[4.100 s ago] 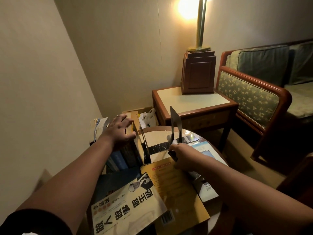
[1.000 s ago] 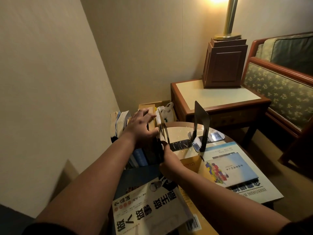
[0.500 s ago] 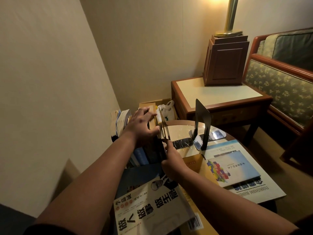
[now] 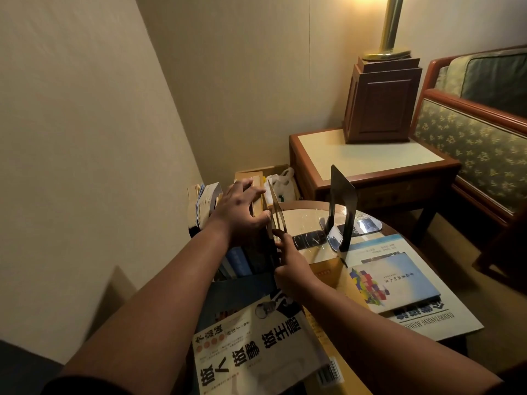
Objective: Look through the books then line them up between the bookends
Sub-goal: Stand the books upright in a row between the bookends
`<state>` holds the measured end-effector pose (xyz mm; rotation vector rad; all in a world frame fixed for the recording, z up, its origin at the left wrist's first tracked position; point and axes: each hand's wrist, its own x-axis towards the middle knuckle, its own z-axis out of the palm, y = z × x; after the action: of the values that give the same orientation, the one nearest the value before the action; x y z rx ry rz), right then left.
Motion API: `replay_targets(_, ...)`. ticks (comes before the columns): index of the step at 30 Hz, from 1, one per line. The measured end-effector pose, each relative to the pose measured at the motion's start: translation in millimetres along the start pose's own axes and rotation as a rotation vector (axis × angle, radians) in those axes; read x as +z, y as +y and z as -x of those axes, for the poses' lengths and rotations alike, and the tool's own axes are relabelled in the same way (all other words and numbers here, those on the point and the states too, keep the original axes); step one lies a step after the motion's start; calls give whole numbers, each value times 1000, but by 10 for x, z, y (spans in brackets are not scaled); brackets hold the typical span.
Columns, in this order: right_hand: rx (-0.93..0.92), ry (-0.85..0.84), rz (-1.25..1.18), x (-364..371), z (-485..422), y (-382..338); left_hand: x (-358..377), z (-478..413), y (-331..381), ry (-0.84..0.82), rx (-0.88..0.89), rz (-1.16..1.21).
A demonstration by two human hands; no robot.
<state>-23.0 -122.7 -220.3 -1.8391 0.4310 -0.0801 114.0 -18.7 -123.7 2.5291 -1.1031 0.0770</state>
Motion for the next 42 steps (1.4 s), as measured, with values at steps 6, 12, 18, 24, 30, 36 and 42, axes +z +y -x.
replay_targets(6, 4, -48, 28, -46, 58, 23, 31, -15, -13, 15, 0, -14)
replay_targets(12, -149, -15, 127, -372, 373, 201, 11, 0, 10, 12, 1, -11)
replay_targets(18, -210, 288, 296, -1164, 613, 628, 2, 27, 18, 16, -11, -10)
replay_targets(24, 66, 339, 704, -1773, 664, 976, 28, 26, 6, 35, 0, -22)
replay_targets(30, 219, 263, 843, -1866, 784, 964, 41, 10, -10, 36, -5, -30)
replay_targets(36, 277, 334, 866, -2057, 848, 985, 48, -17, -46, 25, -9, -17)
replay_targets(42, 369, 329, 731, -2339, 896, 1024, 58, -29, -56, 28, -19, -17)
